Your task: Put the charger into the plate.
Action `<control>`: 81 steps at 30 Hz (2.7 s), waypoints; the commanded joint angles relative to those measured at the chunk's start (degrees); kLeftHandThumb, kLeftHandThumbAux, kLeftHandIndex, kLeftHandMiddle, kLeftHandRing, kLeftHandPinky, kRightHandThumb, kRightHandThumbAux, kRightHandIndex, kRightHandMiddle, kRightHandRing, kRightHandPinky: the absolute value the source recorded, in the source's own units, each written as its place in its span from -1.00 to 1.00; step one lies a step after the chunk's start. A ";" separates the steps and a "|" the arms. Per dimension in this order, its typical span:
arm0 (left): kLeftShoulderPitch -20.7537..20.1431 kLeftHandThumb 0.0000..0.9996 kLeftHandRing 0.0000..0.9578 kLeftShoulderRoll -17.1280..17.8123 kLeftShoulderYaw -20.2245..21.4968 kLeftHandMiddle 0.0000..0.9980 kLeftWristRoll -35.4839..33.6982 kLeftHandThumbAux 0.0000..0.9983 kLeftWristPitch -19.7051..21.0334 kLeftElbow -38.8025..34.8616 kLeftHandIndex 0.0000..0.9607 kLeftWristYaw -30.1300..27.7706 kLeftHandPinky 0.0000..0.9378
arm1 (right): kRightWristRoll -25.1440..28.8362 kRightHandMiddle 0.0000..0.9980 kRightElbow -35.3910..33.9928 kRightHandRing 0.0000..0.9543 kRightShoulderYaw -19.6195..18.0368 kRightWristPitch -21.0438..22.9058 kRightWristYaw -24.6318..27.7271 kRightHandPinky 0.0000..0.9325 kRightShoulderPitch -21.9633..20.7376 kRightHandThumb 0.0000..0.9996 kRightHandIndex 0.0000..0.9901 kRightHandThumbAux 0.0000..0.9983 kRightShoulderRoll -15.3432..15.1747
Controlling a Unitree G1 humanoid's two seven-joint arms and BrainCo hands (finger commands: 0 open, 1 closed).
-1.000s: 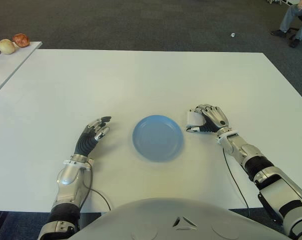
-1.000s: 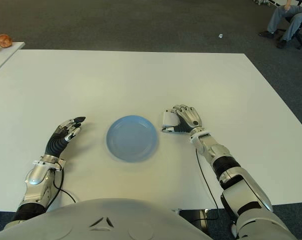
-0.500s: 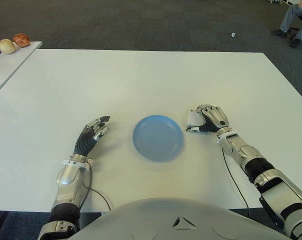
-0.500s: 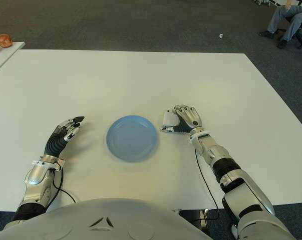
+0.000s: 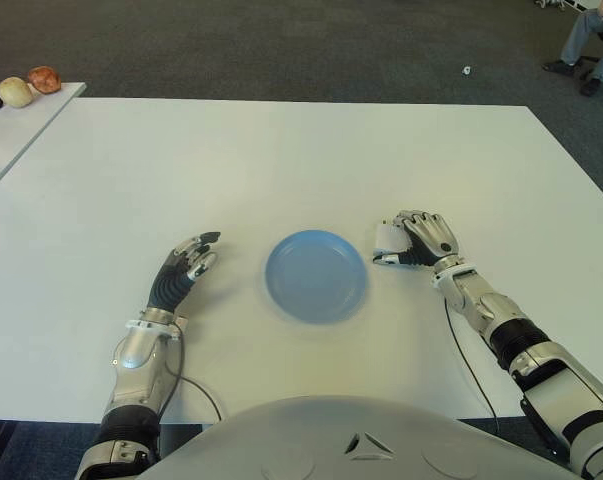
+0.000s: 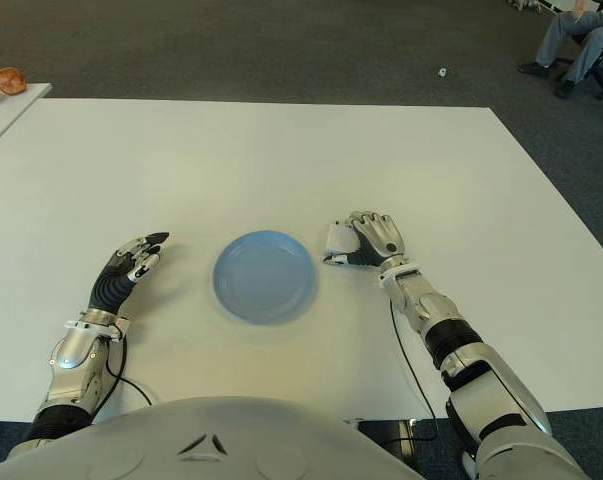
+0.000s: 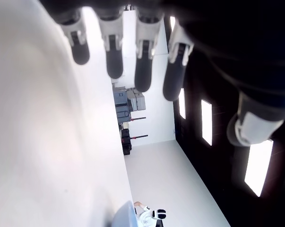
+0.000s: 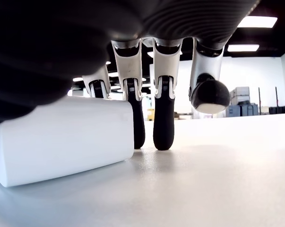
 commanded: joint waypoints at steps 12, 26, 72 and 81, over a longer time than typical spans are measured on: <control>3.45 -1.00 -0.69 -1.93 -1.32 -0.57 1.74 -0.04 -0.57 7.20 -0.36 -0.93 -0.77 | -1.07 0.74 2.38 0.82 1.22 0.87 3.48 0.89 5.51 0.40 0.61 0.41 -1.51; 2.98 -1.00 -0.65 -2.24 -1.54 -0.53 1.69 -0.03 -1.81 7.99 -0.35 -1.18 -0.75 | 1.67 0.77 -9.44 0.82 -5.00 0.16 6.44 0.83 4.96 0.73 0.65 0.38 -5.67; 1.96 -0.95 -0.60 -3.98 -1.34 -0.49 -0.27 0.02 -1.55 9.66 -0.35 -3.67 -0.71 | 5.92 0.85 -32.91 0.91 -20.49 2.29 12.12 0.91 12.15 0.98 0.78 0.34 -1.29; 1.63 -0.89 -0.59 -3.86 -1.39 -0.48 -0.24 0.04 -0.23 10.62 -0.31 -3.69 -0.73 | 4.16 0.83 -34.61 0.90 -18.47 2.96 14.27 0.89 11.33 1.00 0.77 0.31 1.85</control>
